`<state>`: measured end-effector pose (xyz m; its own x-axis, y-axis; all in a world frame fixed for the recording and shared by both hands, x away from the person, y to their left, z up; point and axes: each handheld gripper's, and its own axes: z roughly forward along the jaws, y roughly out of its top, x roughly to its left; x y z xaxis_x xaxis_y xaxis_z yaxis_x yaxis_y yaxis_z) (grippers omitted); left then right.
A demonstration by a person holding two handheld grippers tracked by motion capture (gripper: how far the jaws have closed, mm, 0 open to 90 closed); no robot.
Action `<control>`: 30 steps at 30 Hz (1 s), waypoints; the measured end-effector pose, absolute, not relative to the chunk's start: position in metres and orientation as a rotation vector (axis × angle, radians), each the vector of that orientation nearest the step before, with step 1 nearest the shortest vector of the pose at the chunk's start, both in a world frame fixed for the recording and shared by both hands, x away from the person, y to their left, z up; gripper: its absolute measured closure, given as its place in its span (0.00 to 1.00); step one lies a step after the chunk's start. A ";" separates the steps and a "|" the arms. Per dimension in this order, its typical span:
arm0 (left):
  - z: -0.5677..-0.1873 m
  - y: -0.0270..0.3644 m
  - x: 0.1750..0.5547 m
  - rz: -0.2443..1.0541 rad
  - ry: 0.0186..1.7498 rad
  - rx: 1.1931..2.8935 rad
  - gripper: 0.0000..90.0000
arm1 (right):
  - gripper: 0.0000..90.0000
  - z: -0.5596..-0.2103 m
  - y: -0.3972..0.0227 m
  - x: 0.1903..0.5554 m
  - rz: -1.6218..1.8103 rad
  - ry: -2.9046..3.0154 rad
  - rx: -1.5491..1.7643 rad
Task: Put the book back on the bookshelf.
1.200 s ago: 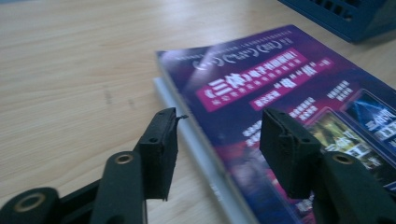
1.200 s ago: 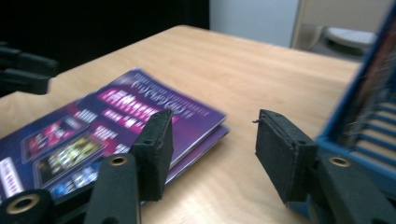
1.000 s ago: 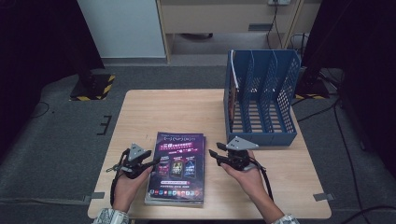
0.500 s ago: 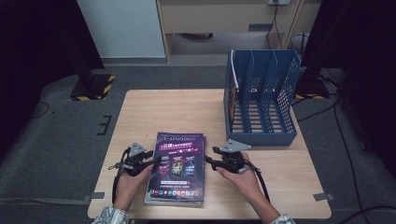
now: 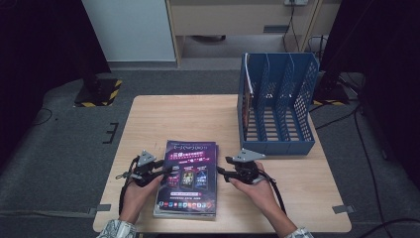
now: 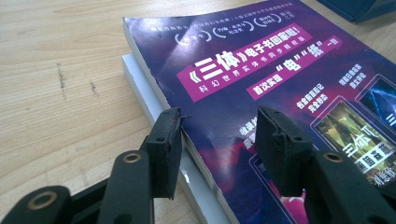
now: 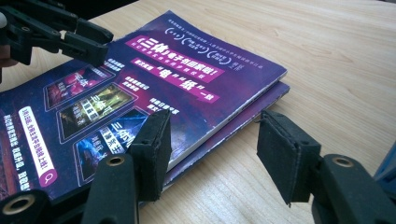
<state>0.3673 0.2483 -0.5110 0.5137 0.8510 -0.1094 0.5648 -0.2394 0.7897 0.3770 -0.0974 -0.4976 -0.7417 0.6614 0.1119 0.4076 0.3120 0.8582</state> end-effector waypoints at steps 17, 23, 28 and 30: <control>-0.510 0.241 0.367 0.443 1.128 1.959 0.57 | 0.36 -0.510 -0.093 0.381 1.384 2.409 1.003; -0.509 0.232 0.366 0.436 1.085 1.994 0.57 | 0.31 -0.515 -0.090 0.383 1.376 2.439 1.022; -0.509 0.226 0.365 0.449 1.064 2.015 0.57 | 0.28 -0.520 -0.091 0.386 1.376 2.466 1.065; -0.509 0.225 0.365 0.456 1.064 2.017 0.57 | 0.26 -0.523 -0.090 0.388 1.382 2.473 1.073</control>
<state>0.3646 0.2252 -0.5086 0.5824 0.8116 -0.0465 0.5260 -0.3326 0.7827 0.3882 -0.0900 -0.5230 -0.7437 0.6275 0.2305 0.5252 0.3351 0.7823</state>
